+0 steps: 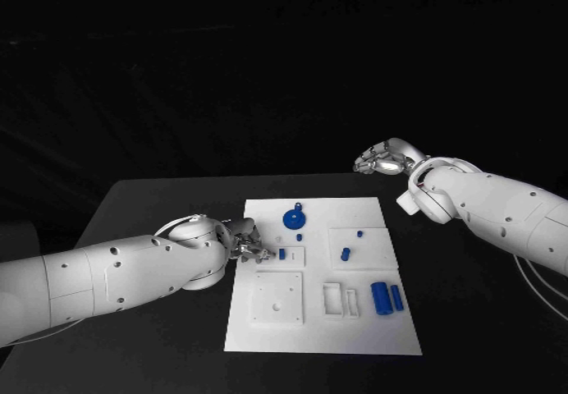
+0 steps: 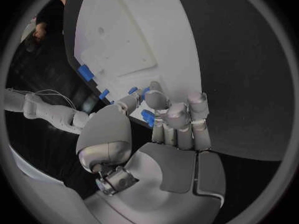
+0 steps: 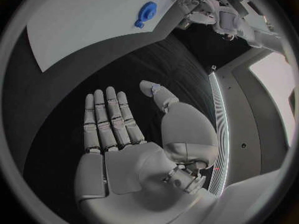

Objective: Assemble the parts on the task board

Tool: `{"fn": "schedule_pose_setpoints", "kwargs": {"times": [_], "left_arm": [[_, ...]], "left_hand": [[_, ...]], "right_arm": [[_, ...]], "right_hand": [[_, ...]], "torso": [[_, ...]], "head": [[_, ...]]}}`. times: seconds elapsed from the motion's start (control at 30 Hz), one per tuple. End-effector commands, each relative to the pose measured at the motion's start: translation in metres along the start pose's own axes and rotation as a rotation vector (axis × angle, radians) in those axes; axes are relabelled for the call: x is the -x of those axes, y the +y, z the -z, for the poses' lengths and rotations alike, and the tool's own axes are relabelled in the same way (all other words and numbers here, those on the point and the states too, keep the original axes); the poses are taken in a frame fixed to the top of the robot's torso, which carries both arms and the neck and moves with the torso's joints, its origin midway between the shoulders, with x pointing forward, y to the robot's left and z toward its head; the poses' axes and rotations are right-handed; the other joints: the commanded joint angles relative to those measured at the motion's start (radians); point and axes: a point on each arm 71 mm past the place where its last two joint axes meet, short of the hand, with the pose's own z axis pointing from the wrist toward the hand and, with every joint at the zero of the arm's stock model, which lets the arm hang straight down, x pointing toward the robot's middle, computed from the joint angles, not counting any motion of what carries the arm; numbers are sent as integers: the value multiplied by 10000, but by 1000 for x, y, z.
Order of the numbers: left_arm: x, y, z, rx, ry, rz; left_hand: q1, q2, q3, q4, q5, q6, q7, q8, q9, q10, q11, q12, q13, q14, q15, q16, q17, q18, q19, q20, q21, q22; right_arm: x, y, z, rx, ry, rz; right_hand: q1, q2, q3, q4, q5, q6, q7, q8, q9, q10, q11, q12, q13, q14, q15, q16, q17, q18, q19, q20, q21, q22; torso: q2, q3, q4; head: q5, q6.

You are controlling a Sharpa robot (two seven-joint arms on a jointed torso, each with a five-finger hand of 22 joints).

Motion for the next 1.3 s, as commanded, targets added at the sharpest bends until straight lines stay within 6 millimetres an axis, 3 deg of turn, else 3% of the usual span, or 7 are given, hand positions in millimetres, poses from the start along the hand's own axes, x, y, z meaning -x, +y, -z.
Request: {"fn": "schedule_pose_setpoints", "kwargs": {"times": [0.03,0.13,0.37,0.6,1.13,1.3], "left_arm": [[0,-1,0,-62,-74,60],[0,-1,0,-64,-110,76],[1,-1,0,-90,-193,112],[2,-2,0,-151,-280,163],[4,0,-1,-143,-424,357],[6,2,-1,-115,-514,542]], "left_hand": [[2,-199,51,183,-24,-55,1,41,4,-21,-25,39,-4,-6,-51,36,-12,8,60,-994,45,71],[35,-384,139,491,-23,-74,1,76,15,-19,-25,42,0,-12,-52,45,-19,23,77,-989,61,63],[55,-576,174,856,-21,-96,2,113,25,-20,-23,43,4,-16,-52,56,-29,36,82,-982,77,53],[68,-660,174,1097,-21,-104,0,136,30,-18,-24,46,8,-18,-52,66,-34,46,82,-979,89,49],[134,-644,173,1193,-21,-113,-1,148,32,-17,-26,51,14,-19,-55,73,-36,56,85,-981,100,48],[102,-731,150,1424,-20,-128,1,160,33,-26,-24,45,13,-28,-56,69,-45,60,77,-976,99,38]], "right_arm": [[-2,0,0,14,76,-19],[-2,-1,0,4,85,-22],[-2,-2,1,-6,82,-23],[-3,-2,1,-14,90,-25],[-3,-3,1,-35,102,-29],[-3,-4,2,-40,100,-29]], "right_hand": [[-32,-34,-46,8,61,-60,-19,16,-11,16,38,-54,-13,-89,-6,67,-12,-57,-63,-5,-49,14],[-33,-36,-47,7,61,-61,-19,16,-12,16,38,-55,-13,-90,-5,69,-14,-57,-64,-5,-50,15],[-32,-36,-48,6,63,-63,-18,16,-14,15,38,-57,-13,-92,-4,72,-19,-57,-65,-5,-54,17],[-32,-36,-48,5,64,-65,-17,16,-15,14,39,-59,-13,-95,-4,75,-24,-56,-66,-4,-57,19],[-31,-35,-49,4,65,-67,-17,17,-17,13,40,-61,-13,-99,-3,79,-31,-56,-67,-4,-62,22],[-31,-34,-49,4,66,-69,-16,17,-18,12,40,-63,-13,-102,-2,80,-35,-57,-69,-3,-65,23]], "torso": [[-2,0,4],[2,3,2],[-4,1,-3],[-2,2,-6],[4,-6,-1],[-2,-3,-6]], "head": [[-4,9],[11,4],[9,-2],[-1,13],[-3,14],[3,18]]}}
